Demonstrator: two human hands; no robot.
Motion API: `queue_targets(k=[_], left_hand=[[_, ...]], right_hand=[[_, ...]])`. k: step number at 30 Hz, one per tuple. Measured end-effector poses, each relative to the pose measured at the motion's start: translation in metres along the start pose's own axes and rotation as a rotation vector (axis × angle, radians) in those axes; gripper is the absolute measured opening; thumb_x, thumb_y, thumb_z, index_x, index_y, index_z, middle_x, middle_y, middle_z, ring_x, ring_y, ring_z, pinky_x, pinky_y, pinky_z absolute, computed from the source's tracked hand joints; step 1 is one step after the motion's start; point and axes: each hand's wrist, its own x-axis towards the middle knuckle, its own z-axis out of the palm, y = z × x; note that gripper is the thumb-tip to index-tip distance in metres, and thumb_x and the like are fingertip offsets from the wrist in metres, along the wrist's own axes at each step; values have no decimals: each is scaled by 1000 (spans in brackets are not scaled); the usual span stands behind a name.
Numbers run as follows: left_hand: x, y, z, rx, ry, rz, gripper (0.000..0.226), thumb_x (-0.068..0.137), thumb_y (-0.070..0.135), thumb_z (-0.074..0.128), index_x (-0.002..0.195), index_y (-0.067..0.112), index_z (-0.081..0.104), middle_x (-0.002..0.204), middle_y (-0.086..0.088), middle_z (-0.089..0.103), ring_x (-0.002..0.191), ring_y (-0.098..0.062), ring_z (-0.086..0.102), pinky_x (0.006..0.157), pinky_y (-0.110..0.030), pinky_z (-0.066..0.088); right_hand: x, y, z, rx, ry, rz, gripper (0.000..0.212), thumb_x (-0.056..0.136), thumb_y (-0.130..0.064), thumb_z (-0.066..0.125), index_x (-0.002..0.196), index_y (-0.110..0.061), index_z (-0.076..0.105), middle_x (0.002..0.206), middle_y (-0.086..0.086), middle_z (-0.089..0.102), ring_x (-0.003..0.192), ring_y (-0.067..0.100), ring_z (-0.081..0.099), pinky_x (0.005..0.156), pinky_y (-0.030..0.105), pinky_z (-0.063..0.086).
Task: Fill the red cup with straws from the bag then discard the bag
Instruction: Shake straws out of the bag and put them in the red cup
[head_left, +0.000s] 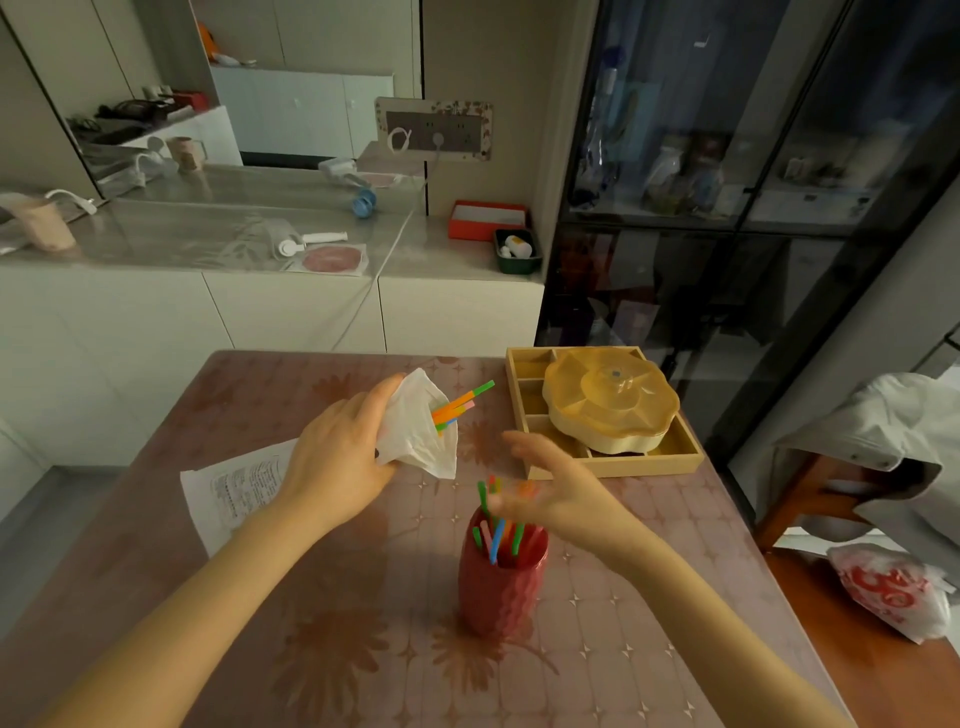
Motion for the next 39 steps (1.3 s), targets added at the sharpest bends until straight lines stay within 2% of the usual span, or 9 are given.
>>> queue_targets(k=[3,8,13,20,23,28,32,36,39], left_hand=[[0,2,-3,16,2,3,82,66,27,79,133,18,34,112,-8,63,91,-29,61,69,-42,53],[1,3,-6,16,-23,2,83,65,29,80,134,18,34,112,-7,63,91,-28,61,70,-40,53],[3,14,-17,28,-18,34,87,60,25,84,133,15,37,112,-8,63,94,-28,61,73,-38,50],[34,43,-40,490,-75,429,103,40,1,79,133,14,36,80,-5,57,67,-24,52,60,-33,47],[63,56,-58,698,-106,632,101,48,1,74,137,15,28,80,-7,57,66,-24,50,58,-35,45],[95,76,-79,882,-113,891,86,76,9,59,140,19,2,101,-8,52,85,-25,48,75,-37,41],[103,91,-80,917,-203,859,78,85,9,49,139,18,-6,112,-11,45,96,-29,43,82,-39,36],[93,95,-73,862,-177,812,74,77,3,53,140,12,17,102,-11,55,88,-28,51,74,-37,39],[85,77,-63,734,-118,650,80,43,0,71,119,10,49,71,-7,60,60,-25,54,53,-33,43]], right_hand=[[-7,-5,-9,200,120,-165,45,87,-41,57,130,-33,50,126,-25,51,116,-10,47,98,16,41],[-4,15,8,-384,-28,-396,39,100,-28,37,137,-25,46,145,-15,42,136,-7,27,117,23,14],[-6,-7,-7,468,384,-206,35,91,-42,39,119,-33,58,118,-21,62,110,-11,54,88,7,44],[35,-41,-11,1307,231,294,43,98,-43,37,127,-15,52,126,13,56,113,36,56,82,47,51],[44,-50,-9,1501,100,368,47,98,-46,33,125,-12,53,118,18,57,104,37,57,79,50,48],[44,-52,-10,1843,34,324,47,100,-39,29,118,-3,54,111,25,60,116,44,52,106,55,36],[46,-45,-11,1934,39,326,47,99,-39,33,112,-1,57,113,27,61,116,46,52,105,57,35],[46,-41,-11,1931,110,277,40,97,-37,41,115,-4,56,110,23,62,103,38,59,94,50,46],[40,-37,-17,1874,115,172,42,94,-42,44,113,-6,56,113,21,61,97,34,61,76,48,56]])
